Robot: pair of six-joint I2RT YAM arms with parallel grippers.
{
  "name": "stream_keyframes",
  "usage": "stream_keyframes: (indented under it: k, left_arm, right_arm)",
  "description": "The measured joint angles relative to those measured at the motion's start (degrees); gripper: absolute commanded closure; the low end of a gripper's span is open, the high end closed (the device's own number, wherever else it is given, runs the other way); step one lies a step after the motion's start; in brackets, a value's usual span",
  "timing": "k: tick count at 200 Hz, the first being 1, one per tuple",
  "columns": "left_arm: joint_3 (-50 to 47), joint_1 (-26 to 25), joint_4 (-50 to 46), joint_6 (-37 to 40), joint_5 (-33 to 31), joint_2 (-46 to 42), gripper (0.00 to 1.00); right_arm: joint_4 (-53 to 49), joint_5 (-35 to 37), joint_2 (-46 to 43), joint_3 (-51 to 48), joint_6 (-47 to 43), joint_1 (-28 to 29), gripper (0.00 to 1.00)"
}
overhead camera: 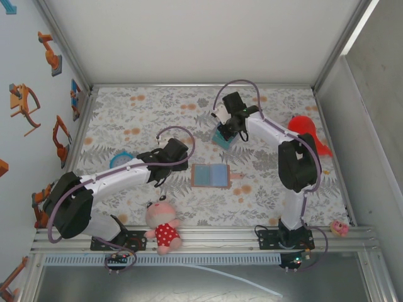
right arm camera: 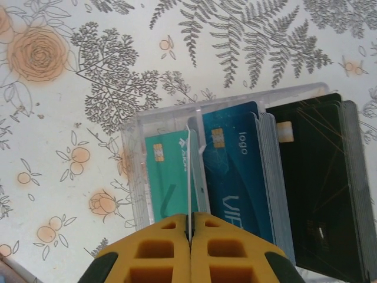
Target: Take the credit cards out of the card holder
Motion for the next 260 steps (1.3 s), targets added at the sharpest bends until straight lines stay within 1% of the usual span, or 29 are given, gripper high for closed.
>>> stream_keyframes:
  k: [34, 74, 89, 98, 131, 163, 179, 203, 231, 260]
  left_arm:
    - [0.0, 0.31, -0.15, 0.02, 0.0, 0.0, 0.03]
    - [0.0, 0.63, -0.15, 0.02, 0.02, 0.0, 0.03]
    - [0.0, 0.63, -0.15, 0.02, 0.02, 0.0, 0.03]
    - [0.0, 0.63, -0.15, 0.02, 0.02, 0.0, 0.03]
    - [0.0, 0.63, -0.15, 0.02, 0.02, 0.0, 0.03]
    - [0.0, 0.68, -0.15, 0.02, 0.0, -0.55, 0.03]
    - [0.0, 0.68, -0.15, 0.0, -0.02, -1.33, 0.03]
    - [0.0, 0.85, -0.15, -0.02, -0.2, -2.45, 0.03]
    - [-0.04, 1.16, -0.15, -0.11, -0.74, -3.04, 0.03]
    - [-0.7, 1.53, -0.07, -0.59, -1.6, -3.78, 0.03]
  right_arm:
    - [-0.04, -2.45, 1.44, 0.13, -0.17, 0.0, 1.0]
    - [-1.09, -3.15, 2.64, 0.94, -0.22, 0.0, 1.0]
    - [-1.46, -3.3, 2.89, 1.53, -0.22, 0.0, 0.89]
    - [-1.77, -3.3, 2.91, 1.79, -0.26, 0.0, 0.85]
    - [-1.97, -3.28, 2.91, 2.01, -0.59, 0.0, 0.8]
    - [-2.12, -3.02, 2.43, 1.99, -0.15, 0.0, 0.79]
    - [-2.14, -2.71, 0.96, 1.77, 0.63, 0.0, 0.78]
    - [-2.1, -2.21, -3.41, -0.07, 3.3, 0.0, 0.73]
    - [-1.49, -0.85, -9.42, -2.93, 9.9, 0.0, 0.72]
    - [0.46, -0.66, -16.26, -9.51, 18.25, 0.26, 0.69]
